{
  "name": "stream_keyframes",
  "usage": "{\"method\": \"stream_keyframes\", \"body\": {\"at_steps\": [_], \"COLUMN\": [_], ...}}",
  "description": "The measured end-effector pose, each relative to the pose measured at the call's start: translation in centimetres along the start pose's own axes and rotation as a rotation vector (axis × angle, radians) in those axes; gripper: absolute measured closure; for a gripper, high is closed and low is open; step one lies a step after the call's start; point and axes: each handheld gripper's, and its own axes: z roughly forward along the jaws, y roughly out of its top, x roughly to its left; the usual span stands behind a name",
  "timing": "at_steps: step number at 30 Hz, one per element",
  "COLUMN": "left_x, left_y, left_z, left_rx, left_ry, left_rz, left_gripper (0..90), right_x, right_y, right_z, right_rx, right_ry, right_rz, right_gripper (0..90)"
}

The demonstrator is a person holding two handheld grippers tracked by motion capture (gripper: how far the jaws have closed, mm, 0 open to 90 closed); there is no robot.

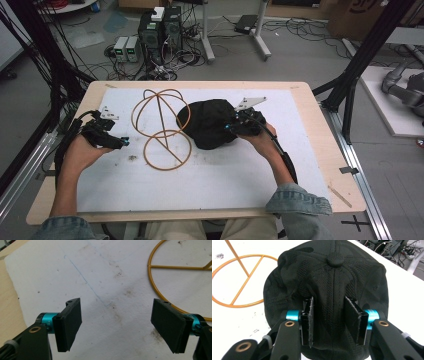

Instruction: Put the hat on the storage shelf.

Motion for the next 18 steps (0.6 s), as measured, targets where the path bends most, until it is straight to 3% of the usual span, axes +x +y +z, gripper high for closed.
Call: {"method": "stream_keyframes", "body": {"at_steps": [18], "left_x": [0.16], "left_y": [-0.06], "left_z": [0.03], "left_rx": [0.0], "left_ry": [0.008], "left_rz": [-0.007], "left_gripper": [25.0], "right_x": [0.54], "right_y": [0.25], "right_z": [-0.23], "right_rx": [0.003], "right_ry": [-0.057], "right_rz": [-0.052], "right_gripper": [82.8]}}
